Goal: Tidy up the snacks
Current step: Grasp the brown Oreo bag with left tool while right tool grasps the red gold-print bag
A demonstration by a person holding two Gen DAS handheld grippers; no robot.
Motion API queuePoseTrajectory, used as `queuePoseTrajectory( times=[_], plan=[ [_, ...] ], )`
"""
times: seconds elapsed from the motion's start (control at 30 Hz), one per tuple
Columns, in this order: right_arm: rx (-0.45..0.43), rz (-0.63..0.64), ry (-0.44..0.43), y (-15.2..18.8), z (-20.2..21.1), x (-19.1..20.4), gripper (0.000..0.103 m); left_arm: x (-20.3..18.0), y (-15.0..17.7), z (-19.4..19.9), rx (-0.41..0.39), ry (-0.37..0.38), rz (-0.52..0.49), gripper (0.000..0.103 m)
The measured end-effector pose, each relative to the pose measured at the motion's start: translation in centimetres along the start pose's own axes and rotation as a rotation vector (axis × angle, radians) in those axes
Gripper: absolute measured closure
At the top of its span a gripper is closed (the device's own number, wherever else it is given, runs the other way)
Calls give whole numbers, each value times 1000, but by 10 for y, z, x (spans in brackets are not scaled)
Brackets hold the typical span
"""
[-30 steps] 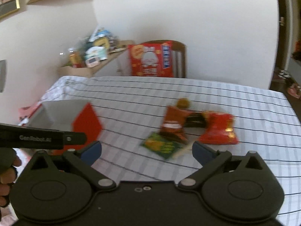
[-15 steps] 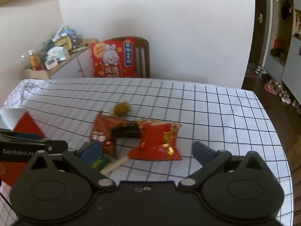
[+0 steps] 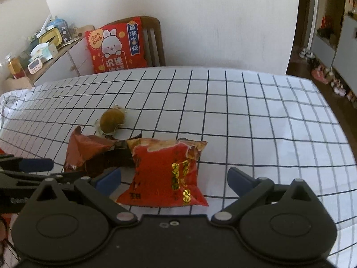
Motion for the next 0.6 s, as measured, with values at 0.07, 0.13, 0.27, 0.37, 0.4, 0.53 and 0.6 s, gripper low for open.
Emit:
queuePoseTrajectory(
  times=[0.07,0.13,0.27,0.37,0.4,0.53,0.6],
  plan=[
    [6,-5,7,-1,-6,0,1,2,-2,-7,7,-4,8,31],
    [17,-15,1,-2,-11,-1,3,4,-3,-12,8,-5,9,31],
    [23,-30,-15,-1,-16,-2,8,5,-3,-16,9,21,10,40],
    [37,-24,-29,0,-18,0,24,0,-3,-15,4,31,-6,47],
    [40,-22,-32,0,-19,1,31,-2,-2,-14,2,32,-13,48],
    [30,-9,-27,2,-14,7,37,-4,2,-7,-9,35,-24,53],
    [25,-2,-25,4,-11,9,39,-4,5,-3,-15,33,-30,53]
  ],
)
Point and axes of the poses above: each gripper's, at about its wrist camera, not at the fingertips, and z roughly against the way its jaws point, x to its left, y to its underside, the point moved 3 cm from there along -z, roughly the way its jaws point, and after that the axes turned 2 degrees about -x, right-handed, at the moved point
